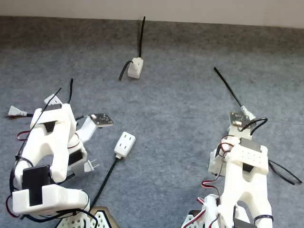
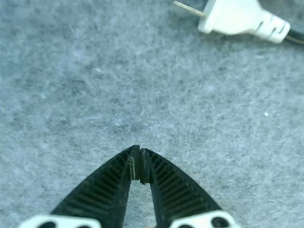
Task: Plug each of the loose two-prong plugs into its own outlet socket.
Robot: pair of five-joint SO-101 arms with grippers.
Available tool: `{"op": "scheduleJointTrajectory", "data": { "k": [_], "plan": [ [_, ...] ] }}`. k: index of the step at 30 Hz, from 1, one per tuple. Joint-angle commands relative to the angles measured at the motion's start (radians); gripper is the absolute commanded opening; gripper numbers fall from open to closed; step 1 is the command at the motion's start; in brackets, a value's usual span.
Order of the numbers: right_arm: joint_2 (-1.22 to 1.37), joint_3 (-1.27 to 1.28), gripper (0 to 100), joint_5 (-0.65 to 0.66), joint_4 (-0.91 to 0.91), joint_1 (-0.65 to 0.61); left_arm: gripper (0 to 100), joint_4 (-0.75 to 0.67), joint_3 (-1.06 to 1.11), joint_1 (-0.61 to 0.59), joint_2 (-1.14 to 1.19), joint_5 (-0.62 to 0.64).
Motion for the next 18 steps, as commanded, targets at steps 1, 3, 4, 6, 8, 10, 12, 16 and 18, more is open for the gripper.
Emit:
{"op": "scheduleJointTrajectory", "data": {
  "k": [1,3,4,6,8,10,12,16,18],
  "plan": [
    [-0.005,-0.004,0.7,-0.003,-0.01,0.005,1,-0.023,0.005,0.016,-0.036,-0.025],
    [-0.005,-0.004,0.7,-0.003,-0.01,0.005,1,-0.021,0.012,0.016,-0.036,-0.029],
    [-0.005,-0.004,0.7,-0.003,-0.01,0.005,1,-0.026,0.012,0.016,-0.035,-0.029],
    [-0.005,-0.004,0.7,-0.003,-0.01,0.005,1,-0.029,0.008,0.008,-0.035,-0.029],
    [-0.005,-0.004,0.7,-0.003,-0.01,0.005,1,-0.063,0.01,-0.012,-0.035,-0.029],
    [-0.005,-0.004,0.7,-0.003,-0.01,0.005,1,-0.121,0.013,-0.035,-0.033,-0.031],
    [-0.005,-0.004,0.7,-0.003,-0.01,0.005,4,-0.16,0.013,-0.058,-0.033,-0.031],
    [-0.005,-0.004,0.7,-0.003,-0.01,0.005,18,-0.184,0.013,-0.065,-0.035,-0.031],
    [-0.005,-0.004,0.7,-0.003,-0.01,0.005,20,-0.184,0.007,-0.061,-0.038,-0.031]
  ]
}}
